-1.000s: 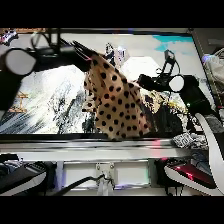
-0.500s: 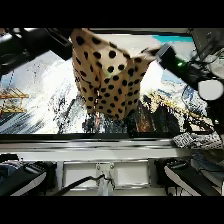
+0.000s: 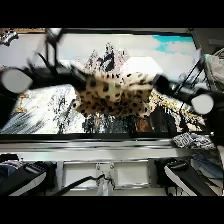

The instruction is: Fold the clothes and pants, and hang the long-sleeved shirts on hangers.

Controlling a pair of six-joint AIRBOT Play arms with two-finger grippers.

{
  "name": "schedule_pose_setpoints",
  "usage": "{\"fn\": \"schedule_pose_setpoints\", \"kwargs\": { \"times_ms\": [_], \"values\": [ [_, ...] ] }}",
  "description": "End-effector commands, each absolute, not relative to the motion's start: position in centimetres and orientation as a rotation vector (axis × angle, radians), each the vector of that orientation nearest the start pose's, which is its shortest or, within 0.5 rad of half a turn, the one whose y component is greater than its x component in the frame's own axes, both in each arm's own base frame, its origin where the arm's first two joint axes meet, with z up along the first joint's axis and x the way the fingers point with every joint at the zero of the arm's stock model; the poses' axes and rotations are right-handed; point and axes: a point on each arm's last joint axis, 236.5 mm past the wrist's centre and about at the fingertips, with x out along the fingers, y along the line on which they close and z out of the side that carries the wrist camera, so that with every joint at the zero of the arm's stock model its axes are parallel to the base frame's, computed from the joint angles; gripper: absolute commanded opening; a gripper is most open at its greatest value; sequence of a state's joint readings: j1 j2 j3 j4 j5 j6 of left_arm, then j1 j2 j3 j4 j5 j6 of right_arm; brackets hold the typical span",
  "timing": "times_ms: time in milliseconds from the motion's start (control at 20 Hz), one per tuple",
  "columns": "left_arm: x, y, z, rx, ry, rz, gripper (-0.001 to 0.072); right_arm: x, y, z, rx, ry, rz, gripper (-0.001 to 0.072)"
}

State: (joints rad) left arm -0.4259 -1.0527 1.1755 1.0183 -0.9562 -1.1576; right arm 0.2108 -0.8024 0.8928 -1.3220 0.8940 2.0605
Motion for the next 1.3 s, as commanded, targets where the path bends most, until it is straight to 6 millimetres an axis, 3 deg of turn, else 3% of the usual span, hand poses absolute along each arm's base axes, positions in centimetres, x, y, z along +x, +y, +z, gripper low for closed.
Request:
{"fn": "schedule_pose_setpoints", "kwargs": {
  "times_ms": [0,50,100,150,250,300,450,500,550,600,750,950,1100,1250],
  "values": [
    [25.1,-27.0,7.4,-0.01,1.017,-0.952,0.0007,25.8,11.6,4.1,0.462,1.141,0.092,0.0032],
    [23.9,-27.2,6.2,-0.003,1.028,-0.958,0.0007,24.1,11.7,2.9,0.441,1.194,0.096,0.0179],
    [23.2,-27.3,5.1,0.0,1.027,-0.957,0.0007,22.6,11.7,1.9,0.417,1.254,0.092,0.0427],
    [22.8,-27.4,4.4,0.001,1.024,-0.954,0.0007,21.6,11.5,1.3,0.398,1.297,0.086,0.0542],
    [22.4,-27.5,3.5,0.003,1.028,-0.951,0.0007,21.0,11.4,2.0,0.342,1.306,0.127,0.0537],
    [22.2,-27.6,3.5,0.002,1.029,-0.954,0.0007,21.3,11.7,3.4,0.338,1.265,0.162,0.052],
    [22.3,-27.7,4.0,-0.003,1.013,-0.956,0.0007,24.4,13.1,11.6,0.327,0.982,0.3,0.0498],
    [22.2,-27.6,4.2,-0.003,1.007,-0.957,0.0008,25.3,13.3,13.1,0.304,0.934,0.324,0.0498],
    [22.2,-27.6,4.3,-0.004,1.002,-0.958,0.0007,26.1,13.6,13.5,0.263,0.931,0.345,0.0498],
    [22.2,-27.6,4.4,-0.004,1.0,-0.959,0.0007,26.6,14.0,12.6,0.218,0.967,0.369,0.0499],
    [22.3,-27.6,4.4,-0.004,0.999,-0.957,0.0008,27.0,14.9,6.3,0.088,1.194,0.423,0.0499],
    [22.3,-27.6,4.4,-0.005,0.998,-0.958,0.0008,28.3,13.6,-0.7,-0.016,1.386,0.361,0.0498],
    [22.3,-27.6,4.4,-0.005,0.997,-0.957,0.0008,29.5,13.4,-3.2,-0.161,1.384,0.344,0.0498],
    [22.4,-27.6,4.5,-0.006,0.994,-0.956,0.0008,30.5,15.1,-3.9,-0.285,1.313,0.37,0.0498]
  ]
}}
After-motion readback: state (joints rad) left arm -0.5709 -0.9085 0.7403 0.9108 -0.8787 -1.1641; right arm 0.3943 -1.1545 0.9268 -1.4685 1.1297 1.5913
